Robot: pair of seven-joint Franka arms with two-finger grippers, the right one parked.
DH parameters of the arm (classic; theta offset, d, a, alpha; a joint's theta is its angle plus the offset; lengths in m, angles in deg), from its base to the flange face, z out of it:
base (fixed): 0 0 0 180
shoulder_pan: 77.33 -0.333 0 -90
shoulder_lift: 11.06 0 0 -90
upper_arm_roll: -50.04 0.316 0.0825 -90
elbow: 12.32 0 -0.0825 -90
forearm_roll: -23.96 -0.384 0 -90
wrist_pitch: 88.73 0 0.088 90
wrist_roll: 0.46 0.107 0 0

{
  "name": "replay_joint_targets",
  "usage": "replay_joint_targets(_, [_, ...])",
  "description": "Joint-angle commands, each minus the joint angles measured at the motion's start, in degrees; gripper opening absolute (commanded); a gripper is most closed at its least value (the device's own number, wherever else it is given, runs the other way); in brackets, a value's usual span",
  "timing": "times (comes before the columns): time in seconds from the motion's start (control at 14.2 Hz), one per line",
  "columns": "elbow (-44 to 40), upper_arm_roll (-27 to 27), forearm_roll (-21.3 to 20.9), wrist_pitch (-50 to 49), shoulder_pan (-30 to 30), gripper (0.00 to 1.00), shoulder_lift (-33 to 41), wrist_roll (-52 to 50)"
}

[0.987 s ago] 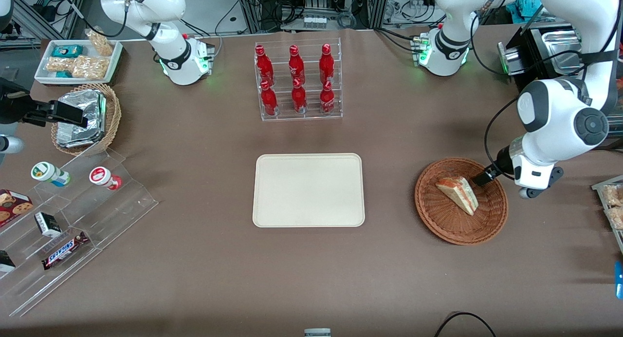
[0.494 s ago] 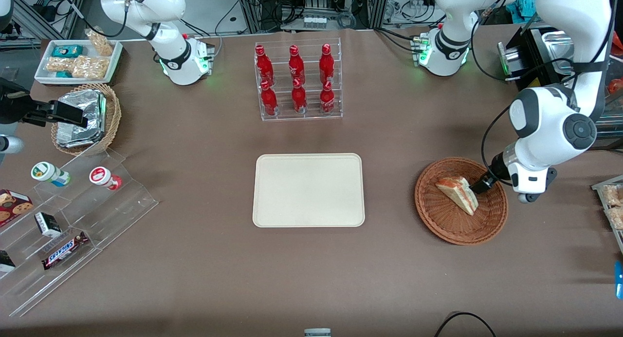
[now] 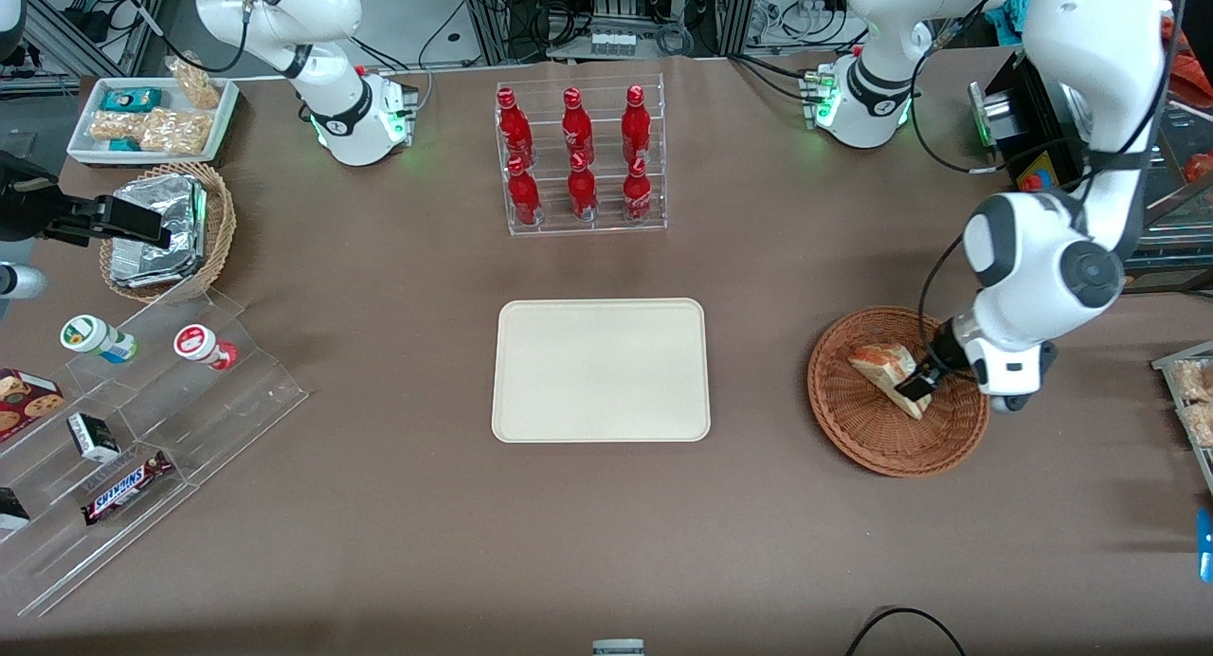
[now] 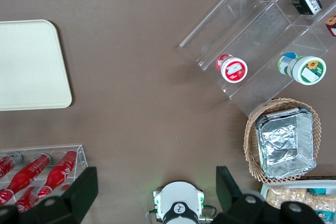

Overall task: Place sandwich from basket to tray
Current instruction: 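Lower the open left gripper around the wrapped sandwich and close it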

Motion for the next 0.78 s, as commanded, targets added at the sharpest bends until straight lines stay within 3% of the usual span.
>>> replay_joint_targets(0.0, [-0.04,0.24,0.64,2.26,0.44,1.00,-3.06,-1.51])
replay_joint_targets(0.21, [0.14,0.33,0.64,2.26,0.35,1.00,-4.03,-1.51])
replay_joint_targets(0.28, [0.05,0.33,0.91,2.26,0.35,0.88,-4.47,-1.95])
replay_joint_targets(0.35, [0.05,0.33,0.91,2.26,0.26,0.67,-4.56,-3.17])
replay_joint_targets(0.49, [-0.21,0.41,0.82,1.91,0.17,0.35,-4.74,-2.65])
replay_joint_targets(0.56, [-0.21,0.41,0.73,1.73,0.17,0.25,-4.39,-2.65])
replay_joint_targets(0.71, [-0.30,0.33,0.47,1.12,0.26,0.15,-3.07,-2.57])
